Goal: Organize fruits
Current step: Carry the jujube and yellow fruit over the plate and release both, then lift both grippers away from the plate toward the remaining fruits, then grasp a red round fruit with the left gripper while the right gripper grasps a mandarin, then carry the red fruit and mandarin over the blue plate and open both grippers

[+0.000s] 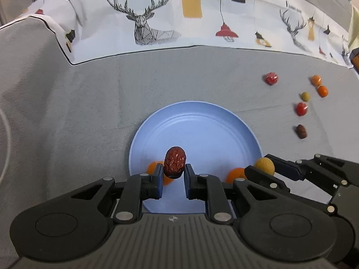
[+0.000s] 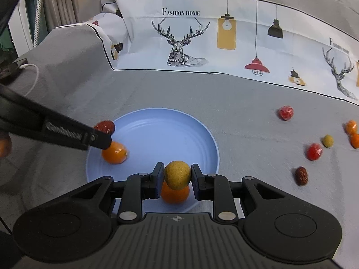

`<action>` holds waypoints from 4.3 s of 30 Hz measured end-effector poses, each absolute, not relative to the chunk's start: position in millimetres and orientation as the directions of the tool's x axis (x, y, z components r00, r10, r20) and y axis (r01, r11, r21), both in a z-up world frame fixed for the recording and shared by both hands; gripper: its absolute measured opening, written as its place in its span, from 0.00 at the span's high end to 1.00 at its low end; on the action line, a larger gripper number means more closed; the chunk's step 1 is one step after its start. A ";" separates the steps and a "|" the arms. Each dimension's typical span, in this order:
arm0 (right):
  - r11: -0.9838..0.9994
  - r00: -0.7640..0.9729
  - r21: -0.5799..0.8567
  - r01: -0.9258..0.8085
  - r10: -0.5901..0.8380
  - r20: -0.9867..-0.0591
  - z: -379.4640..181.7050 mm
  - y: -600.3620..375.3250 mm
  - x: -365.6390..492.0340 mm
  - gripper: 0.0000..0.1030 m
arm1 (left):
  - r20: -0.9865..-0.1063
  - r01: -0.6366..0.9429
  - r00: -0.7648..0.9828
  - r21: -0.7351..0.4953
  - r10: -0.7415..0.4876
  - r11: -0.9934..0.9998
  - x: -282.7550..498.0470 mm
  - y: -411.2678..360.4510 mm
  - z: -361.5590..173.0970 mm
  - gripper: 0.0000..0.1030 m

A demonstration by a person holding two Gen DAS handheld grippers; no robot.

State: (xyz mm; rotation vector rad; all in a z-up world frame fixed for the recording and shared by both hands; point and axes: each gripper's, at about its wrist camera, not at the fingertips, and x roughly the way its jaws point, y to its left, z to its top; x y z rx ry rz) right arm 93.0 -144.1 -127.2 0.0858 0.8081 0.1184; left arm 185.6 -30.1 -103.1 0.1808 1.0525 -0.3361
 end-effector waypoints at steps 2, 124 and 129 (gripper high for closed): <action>0.989 0.680 0.124 -0.074 0.141 -0.719 -132.2 -144.3 102.0 0.74 | -0.879 0.354 0.442 -0.011 -0.178 0.935 191.8 -33.3 -108.8 0.80; 0.851 0.817 0.277 0.446 -0.261 -0.514 -66.5 -425.3 -24.1 0.66 | -0.861 0.427 0.407 -0.116 -0.305 0.897 161.1 -206.2 6.3 0.71; 0.878 0.856 0.319 0.358 -0.172 -0.487 -26.5 -363.3 -68.3 0.66 | -0.826 0.400 0.462 -0.130 -0.322 0.907 95.1 -135.5 39.5 0.71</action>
